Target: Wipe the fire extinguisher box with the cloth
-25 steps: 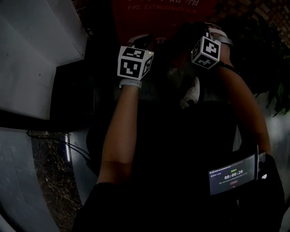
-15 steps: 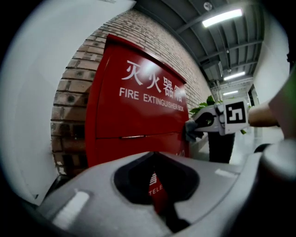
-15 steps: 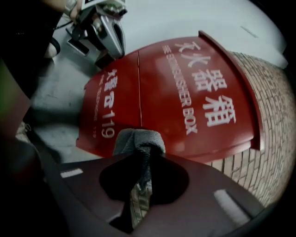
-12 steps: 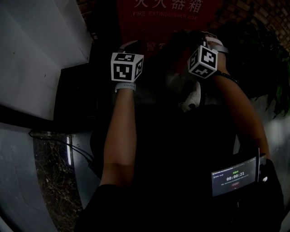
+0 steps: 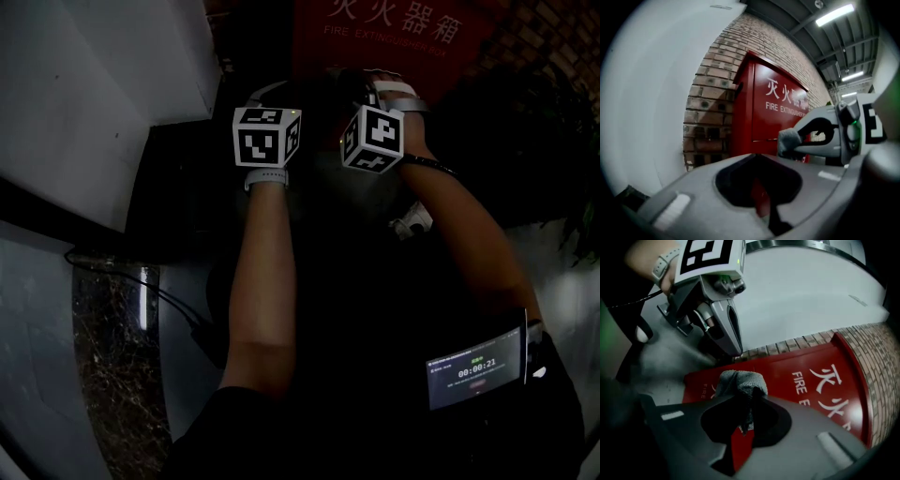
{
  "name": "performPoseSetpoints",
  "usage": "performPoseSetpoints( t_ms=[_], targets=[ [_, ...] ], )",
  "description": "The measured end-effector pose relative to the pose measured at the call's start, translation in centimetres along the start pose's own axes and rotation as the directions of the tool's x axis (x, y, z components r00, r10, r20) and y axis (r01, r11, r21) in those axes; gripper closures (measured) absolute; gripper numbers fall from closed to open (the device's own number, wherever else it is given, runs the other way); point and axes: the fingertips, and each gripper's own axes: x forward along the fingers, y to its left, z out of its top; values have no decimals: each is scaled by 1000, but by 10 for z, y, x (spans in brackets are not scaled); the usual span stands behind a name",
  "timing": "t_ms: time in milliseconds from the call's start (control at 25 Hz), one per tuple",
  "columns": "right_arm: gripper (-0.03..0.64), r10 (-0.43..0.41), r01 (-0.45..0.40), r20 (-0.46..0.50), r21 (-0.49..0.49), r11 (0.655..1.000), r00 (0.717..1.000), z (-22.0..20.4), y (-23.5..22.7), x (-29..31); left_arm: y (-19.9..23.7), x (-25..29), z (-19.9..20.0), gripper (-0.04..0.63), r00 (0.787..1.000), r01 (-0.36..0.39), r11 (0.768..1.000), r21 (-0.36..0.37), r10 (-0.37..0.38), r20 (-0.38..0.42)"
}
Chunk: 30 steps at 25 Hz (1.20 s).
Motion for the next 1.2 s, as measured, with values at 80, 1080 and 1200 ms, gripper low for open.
performPoseSetpoints(
  t_ms=[80,1080,1200],
  targets=[
    [584,12,-12,9,2,1000,1000,11,7,11,8,-1,-4,592,1000,-10,1000,-14,10,0],
    [584,-89,90,76,-3,996,993,37,7,43,17,17,-9,592,999,-5,999,-48,7,49],
    [584,-92,92,74,0,996,993,32,6,42,12,20,-8,592,999,4,1000,-31,-3,47]
  ],
)
